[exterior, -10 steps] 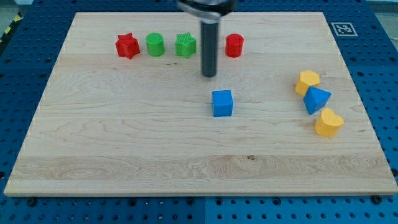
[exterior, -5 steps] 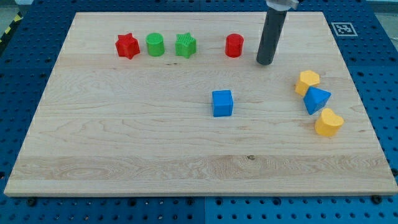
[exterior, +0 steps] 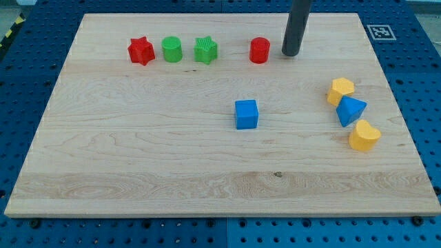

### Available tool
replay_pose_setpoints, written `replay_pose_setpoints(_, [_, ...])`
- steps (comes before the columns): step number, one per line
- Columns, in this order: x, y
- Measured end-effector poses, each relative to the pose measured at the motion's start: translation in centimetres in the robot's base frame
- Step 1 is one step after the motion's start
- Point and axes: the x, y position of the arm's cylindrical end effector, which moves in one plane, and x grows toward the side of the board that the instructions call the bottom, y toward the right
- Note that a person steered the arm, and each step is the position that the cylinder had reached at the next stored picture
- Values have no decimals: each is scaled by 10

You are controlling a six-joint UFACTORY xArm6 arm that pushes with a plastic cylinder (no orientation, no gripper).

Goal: Push the red circle towards green star

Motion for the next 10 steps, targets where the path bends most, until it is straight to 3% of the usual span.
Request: replay_pose_setpoints(10, [0,-48])
